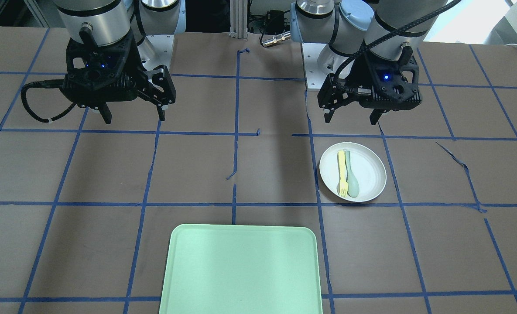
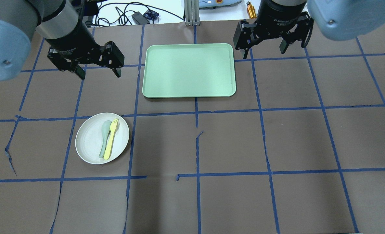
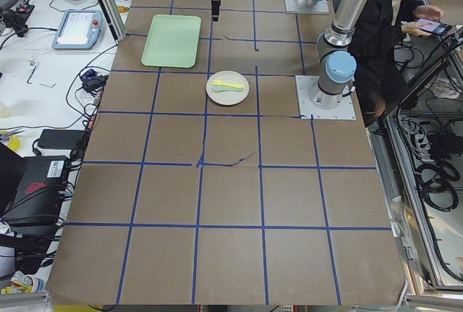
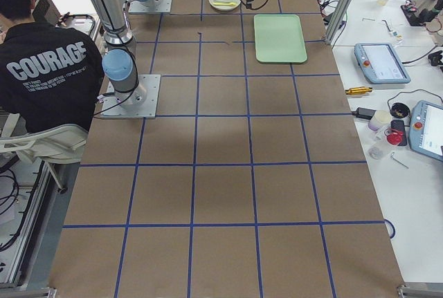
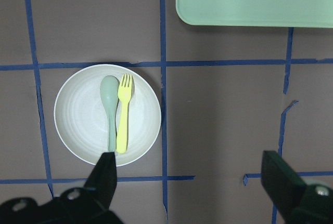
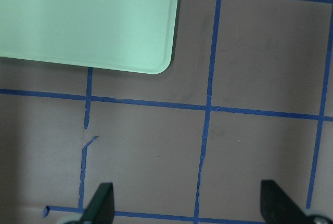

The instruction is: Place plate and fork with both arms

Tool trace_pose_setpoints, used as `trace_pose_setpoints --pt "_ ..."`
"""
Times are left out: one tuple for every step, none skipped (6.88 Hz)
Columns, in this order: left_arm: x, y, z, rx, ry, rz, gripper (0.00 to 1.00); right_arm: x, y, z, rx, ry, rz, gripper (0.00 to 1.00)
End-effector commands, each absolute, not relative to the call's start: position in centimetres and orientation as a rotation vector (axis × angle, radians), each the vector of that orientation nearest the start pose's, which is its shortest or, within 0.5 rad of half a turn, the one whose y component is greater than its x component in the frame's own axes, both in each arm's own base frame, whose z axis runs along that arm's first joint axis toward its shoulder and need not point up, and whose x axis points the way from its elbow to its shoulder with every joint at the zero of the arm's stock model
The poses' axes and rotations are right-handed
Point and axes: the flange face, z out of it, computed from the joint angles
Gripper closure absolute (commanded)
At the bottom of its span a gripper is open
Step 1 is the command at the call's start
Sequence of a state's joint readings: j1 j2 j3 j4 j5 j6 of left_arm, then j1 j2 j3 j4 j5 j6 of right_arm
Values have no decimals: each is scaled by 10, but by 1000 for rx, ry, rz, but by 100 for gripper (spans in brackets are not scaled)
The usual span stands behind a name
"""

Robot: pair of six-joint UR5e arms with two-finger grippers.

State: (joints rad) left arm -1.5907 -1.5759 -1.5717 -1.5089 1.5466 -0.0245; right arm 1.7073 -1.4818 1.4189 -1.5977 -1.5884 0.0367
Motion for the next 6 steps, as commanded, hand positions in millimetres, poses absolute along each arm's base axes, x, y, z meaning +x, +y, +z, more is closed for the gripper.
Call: trace_pose_setpoints --pt "-146 -498 491 -6 3166 -87 0 203 -515 520 -156 3145 -145 0" --pt "-146 -497 491 -6 3165 -87 0 203 -515 522 -156 3145 -147 0" --pt "-145 -497 491 -9 3168 -89 0 203 -515 522 -156 3146 -147 0" --pt "-144 -498 489 -11 3163 -79 0 203 -515 521 -156 3146 -145 0" --pt "-145 -497 489 -9 3163 -77 0 203 -514 520 -156 3147 -140 0" --pt "-144 -497 489 -7 3162 -75 0 203 -514 520 -156 3147 -140 0"
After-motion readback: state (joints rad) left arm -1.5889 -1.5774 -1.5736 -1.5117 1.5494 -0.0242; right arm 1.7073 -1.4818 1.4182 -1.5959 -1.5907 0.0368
